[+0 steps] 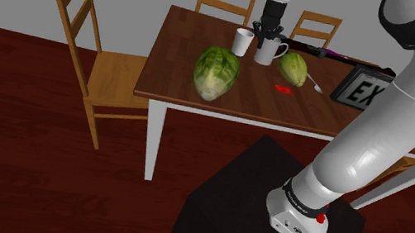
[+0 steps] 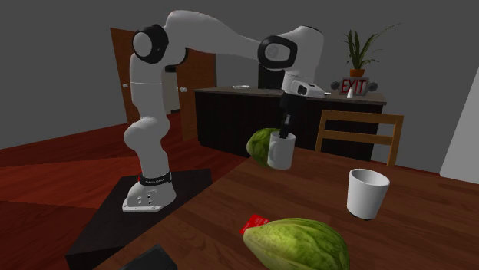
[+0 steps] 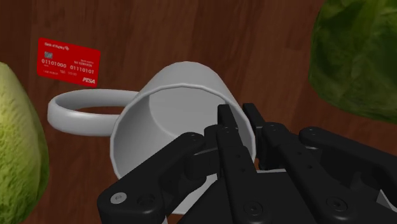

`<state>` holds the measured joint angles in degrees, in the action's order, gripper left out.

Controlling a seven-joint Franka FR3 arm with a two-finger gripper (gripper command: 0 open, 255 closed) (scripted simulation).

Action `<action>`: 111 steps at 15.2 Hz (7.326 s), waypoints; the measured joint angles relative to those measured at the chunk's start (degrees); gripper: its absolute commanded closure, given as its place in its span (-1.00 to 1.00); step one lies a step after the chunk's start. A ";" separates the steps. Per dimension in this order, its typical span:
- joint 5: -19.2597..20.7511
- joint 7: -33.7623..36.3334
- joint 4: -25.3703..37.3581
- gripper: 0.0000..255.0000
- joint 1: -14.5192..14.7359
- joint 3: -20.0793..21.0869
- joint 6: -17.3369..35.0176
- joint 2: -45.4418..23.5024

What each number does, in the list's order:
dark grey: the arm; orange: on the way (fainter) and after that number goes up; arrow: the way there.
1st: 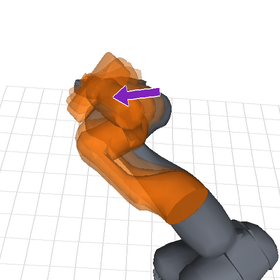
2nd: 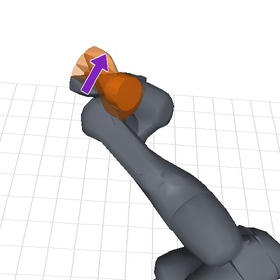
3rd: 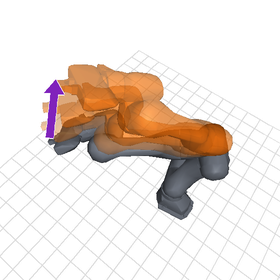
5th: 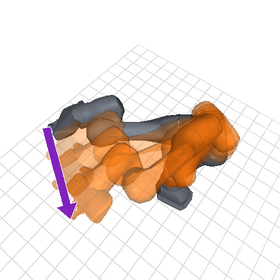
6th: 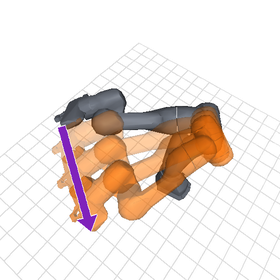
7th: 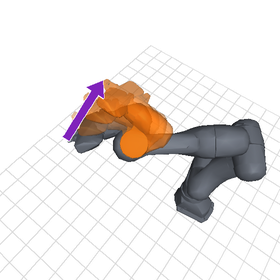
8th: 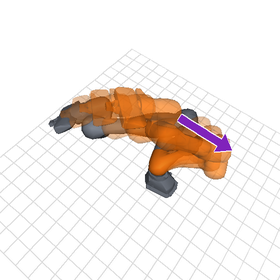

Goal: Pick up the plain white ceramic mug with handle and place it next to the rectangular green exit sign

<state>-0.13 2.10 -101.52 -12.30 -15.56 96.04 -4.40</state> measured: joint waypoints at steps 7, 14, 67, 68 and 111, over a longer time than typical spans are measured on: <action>0.02 0.09 5.21 1.00 0.03 0.02 -5.34 0.13; -0.09 -0.17 11.46 1.00 -0.12 -0.09 -11.04 -0.42; 18.62 -40.26 0.91 1.00 -16.68 -23.55 -16.50 22.62; 18.72 -40.15 0.03 1.00 -16.73 -23.64 -15.77 22.78; 21.10 -36.30 -30.97 1.00 -17.68 -30.17 17.31 20.50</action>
<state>20.97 -34.20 -132.49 -29.97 -45.73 113.36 16.10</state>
